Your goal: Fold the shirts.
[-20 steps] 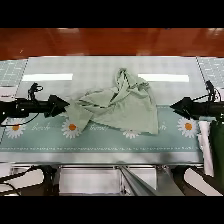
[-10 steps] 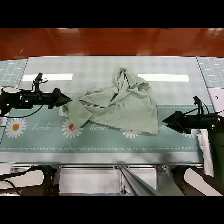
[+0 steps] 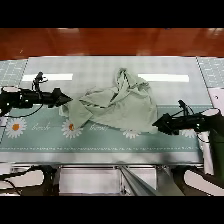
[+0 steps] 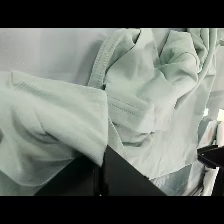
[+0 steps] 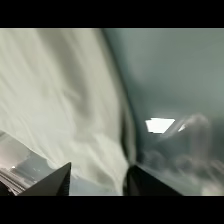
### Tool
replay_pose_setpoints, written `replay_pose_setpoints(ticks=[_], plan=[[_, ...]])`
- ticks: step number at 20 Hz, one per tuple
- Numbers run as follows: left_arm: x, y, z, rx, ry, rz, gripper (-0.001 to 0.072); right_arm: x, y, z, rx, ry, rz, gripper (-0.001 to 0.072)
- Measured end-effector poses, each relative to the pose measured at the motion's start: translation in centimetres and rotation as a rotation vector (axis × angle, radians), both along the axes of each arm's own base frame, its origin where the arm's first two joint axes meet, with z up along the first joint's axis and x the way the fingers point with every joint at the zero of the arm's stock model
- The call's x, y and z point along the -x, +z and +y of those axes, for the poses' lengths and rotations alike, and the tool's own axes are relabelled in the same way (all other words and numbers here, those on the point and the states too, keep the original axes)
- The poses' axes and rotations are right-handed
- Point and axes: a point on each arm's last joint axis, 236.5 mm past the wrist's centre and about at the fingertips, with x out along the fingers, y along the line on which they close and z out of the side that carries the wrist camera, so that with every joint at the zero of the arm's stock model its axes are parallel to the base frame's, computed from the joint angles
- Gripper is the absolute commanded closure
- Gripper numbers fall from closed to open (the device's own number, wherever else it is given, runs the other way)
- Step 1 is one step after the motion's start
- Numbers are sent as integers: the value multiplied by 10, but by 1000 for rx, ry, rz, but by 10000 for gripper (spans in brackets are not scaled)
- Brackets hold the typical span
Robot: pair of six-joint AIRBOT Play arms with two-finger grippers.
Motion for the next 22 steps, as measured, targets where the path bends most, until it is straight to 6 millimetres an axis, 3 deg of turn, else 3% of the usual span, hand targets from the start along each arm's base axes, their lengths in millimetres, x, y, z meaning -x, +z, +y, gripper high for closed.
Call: replay_pose_setpoints(ticks=[2, 4, 6, 9, 11, 14, 16, 19, 21, 22], plan=[[0, 0, 0, 0, 0, 0, 684, -14, -4, 12, 10, 28, -22, 685], [0, 1, 0, 1, -1, -1, 684, -32, 3, 25, 15, 67, -71, 689], [-1, 8, 1, 6, -10, -16, 684, -52, 24, 39, -5, 120, -135, 689], [-13, 48, 9, 15, -16, -111, 684, -99, 89, 49, -12, 172, -317, 689], [-29, 101, 17, 18, 2, -246, 684, -132, 152, 50, -2, 194, -477, 689], [-46, 212, 24, 1, 24, -511, 684, -171, 278, 41, 84, 215, -769, 689], [-43, 292, 23, -23, 33, -684, 684, -179, 362, 33, 155, 200, -955, 689], [-18, 411, 18, -74, 66, -947, 684, -162, 480, 24, 257, 154, -1224, 689], [17, 479, 8, -112, 68, -1117, 684, -135, 536, 18, 321, 116, -1361, 689], [35, 504, 4, -145, 74, -1182, 684, -117, 561, 14, 357, 94, -1426, 689]])
